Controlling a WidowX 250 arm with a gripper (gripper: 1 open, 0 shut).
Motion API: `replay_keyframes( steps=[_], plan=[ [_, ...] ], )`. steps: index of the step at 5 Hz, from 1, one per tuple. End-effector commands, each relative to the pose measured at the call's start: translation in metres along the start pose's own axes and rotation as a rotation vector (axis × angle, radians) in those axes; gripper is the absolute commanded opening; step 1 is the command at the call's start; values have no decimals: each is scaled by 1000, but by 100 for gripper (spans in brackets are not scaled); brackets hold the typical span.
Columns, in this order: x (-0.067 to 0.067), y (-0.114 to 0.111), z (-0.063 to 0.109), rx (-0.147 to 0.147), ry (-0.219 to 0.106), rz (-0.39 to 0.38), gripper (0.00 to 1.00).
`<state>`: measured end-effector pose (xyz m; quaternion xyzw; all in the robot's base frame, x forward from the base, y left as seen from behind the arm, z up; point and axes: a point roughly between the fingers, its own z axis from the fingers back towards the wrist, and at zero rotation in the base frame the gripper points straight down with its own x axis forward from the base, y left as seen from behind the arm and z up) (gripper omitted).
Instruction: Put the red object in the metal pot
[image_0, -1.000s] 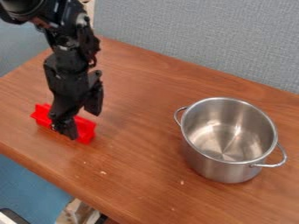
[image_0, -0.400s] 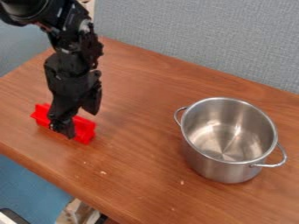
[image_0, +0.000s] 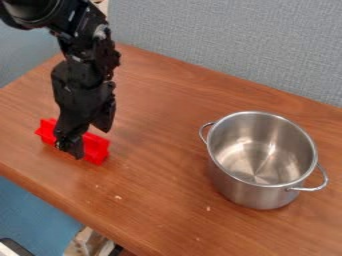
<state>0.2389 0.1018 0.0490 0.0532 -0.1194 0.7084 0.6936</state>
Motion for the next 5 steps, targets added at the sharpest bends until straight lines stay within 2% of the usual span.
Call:
replay_keyframes(
  steps=[1, 2, 3, 5],
  plan=[
    [1, -3, 5, 1, -13, -11, 100],
    [3, -6, 2, 29, -10, -2, 100],
    [4, -5, 3, 29, -11, -4, 0],
    [3, -5, 37, -3, -4, -72, 0]
  ],
)
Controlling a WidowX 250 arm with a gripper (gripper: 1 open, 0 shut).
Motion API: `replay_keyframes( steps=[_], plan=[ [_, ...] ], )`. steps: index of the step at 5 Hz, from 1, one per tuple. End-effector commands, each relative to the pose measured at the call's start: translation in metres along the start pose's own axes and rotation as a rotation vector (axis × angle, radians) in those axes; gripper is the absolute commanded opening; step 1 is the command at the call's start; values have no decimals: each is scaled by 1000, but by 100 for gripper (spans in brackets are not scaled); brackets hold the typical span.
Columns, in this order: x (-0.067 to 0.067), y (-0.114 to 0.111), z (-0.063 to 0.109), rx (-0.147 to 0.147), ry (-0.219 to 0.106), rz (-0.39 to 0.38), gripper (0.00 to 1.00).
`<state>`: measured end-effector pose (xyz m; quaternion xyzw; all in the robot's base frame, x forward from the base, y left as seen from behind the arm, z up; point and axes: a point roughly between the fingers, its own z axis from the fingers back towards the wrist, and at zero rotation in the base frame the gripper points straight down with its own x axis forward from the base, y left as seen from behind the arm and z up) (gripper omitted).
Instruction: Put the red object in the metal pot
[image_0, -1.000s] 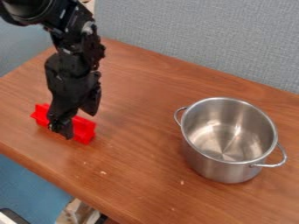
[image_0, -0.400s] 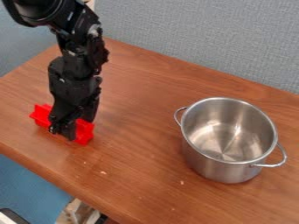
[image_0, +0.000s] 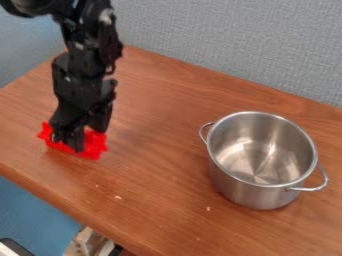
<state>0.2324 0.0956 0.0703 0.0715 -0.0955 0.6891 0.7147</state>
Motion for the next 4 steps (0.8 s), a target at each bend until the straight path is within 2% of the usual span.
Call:
replay_keyframes(
  steps=[1, 2, 3, 4],
  plan=[
    [-4, -11, 35, -83, -11, -69, 0],
    [-9, -16, 57, -122, 0, -154, 0],
    [-17, -12, 45, -108, -9, -167, 100],
    [-23, -7, 30, -91, -18, -177, 100]
  ],
)
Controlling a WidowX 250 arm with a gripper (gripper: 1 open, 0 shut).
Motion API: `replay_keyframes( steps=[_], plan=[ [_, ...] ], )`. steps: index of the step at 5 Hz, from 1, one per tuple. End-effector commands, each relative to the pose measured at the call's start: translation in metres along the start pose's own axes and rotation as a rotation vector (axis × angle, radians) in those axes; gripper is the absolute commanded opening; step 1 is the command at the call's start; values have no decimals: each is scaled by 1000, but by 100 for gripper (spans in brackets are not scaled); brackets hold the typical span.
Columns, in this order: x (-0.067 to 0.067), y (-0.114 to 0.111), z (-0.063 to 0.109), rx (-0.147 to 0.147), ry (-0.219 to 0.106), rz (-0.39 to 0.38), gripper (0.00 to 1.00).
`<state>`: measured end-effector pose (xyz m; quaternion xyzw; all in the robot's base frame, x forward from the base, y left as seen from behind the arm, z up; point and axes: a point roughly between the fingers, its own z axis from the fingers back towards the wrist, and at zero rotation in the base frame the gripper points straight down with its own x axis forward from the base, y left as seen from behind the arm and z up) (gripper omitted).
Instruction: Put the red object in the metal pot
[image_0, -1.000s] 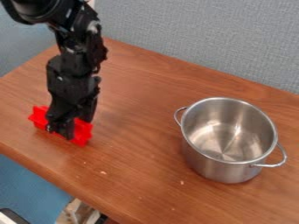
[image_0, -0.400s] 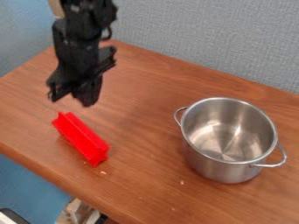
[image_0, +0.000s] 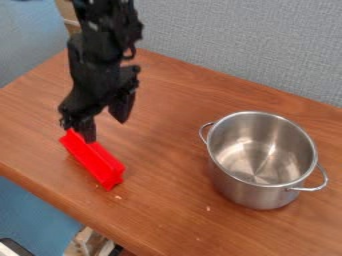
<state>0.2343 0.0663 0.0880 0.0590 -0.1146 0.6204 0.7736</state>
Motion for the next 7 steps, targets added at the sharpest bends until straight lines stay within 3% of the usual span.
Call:
replay_keyframes(
  steps=[1, 4, 5, 7],
  plan=[
    [0, 1, -10, -3, -30, 0, 100],
    [-7, 6, -46, 67, -56, 5, 100],
    [-8, 7, -50, 77, -56, 8, 0],
    [-6, 8, -24, 57, -60, -72, 0]
  ],
)
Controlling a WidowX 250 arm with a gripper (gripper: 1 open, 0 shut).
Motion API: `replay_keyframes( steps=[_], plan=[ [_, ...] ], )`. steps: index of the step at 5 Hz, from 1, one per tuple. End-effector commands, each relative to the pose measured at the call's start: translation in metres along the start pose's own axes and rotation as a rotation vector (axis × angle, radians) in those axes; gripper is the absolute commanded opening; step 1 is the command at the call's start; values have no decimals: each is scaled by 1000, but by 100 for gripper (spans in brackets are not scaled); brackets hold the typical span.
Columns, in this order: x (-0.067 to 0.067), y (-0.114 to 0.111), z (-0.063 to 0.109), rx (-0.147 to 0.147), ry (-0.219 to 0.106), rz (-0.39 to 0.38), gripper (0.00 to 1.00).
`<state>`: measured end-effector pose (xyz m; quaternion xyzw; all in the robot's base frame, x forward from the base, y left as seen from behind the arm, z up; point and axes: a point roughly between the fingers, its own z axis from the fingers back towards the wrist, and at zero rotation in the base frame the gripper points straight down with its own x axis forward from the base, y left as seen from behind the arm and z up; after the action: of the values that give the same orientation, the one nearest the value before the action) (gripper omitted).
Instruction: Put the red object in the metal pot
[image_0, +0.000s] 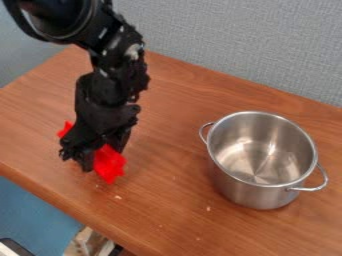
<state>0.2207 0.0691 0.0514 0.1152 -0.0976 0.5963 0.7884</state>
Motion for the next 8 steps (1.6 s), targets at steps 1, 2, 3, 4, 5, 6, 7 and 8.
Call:
replay_keyframes(
  steps=[1, 2, 3, 4, 5, 6, 7, 8],
  plan=[
    [5, -5, 26, -62, -24, -62, 0],
    [5, -4, 40, -81, -29, -131, 0],
    [5, -4, 53, -101, -37, -208, 0],
    [2, -4, 69, -126, -48, -310, 0],
    [-5, -11, 86, -167, -61, -479, 0],
    [-16, -20, 105, -216, -65, -661, 0],
    [-34, -34, 119, -275, -66, -853, 0],
    [-60, -57, 128, -329, -65, -1049, 0]
  ],
)
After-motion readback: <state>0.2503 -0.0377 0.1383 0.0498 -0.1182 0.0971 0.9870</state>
